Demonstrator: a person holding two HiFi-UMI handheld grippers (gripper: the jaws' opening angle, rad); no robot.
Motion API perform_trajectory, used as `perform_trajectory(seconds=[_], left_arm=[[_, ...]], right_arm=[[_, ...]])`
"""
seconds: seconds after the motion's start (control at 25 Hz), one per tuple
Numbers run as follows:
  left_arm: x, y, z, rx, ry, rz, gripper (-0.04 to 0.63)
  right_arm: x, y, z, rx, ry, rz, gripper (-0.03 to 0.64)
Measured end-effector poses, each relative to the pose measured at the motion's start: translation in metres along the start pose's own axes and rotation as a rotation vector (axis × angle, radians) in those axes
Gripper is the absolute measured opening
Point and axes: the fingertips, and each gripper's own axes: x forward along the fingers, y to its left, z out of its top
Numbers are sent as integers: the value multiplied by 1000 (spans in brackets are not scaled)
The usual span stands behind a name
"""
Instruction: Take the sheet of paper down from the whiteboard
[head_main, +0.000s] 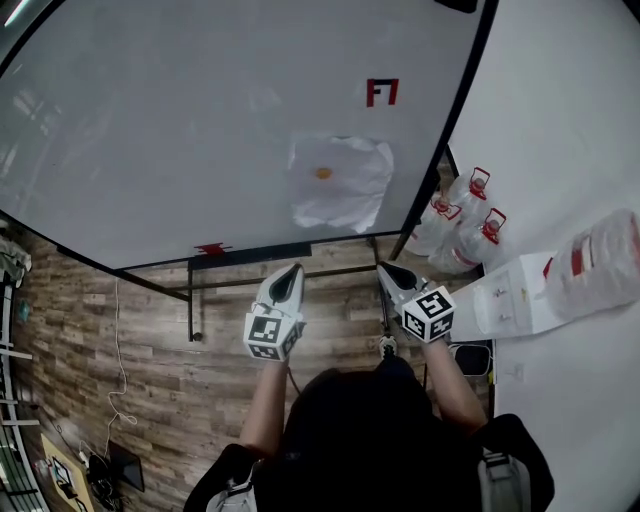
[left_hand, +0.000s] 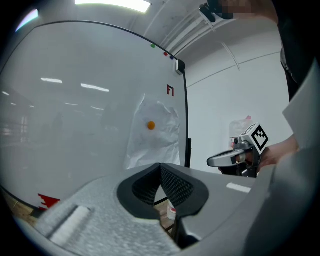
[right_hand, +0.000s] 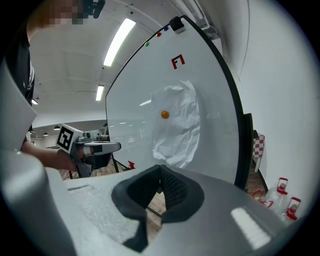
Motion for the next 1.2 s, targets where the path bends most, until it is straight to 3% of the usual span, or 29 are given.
perform_trajectory(seconds=[0.44,1.2], left_arm=[[45,-11,7,11,33,91,11],[81,-51,11,8,59,343,11]], right_arm=[[18,-60,11,10,-2,94,5],[29,-146,23,-39,21,309,3]])
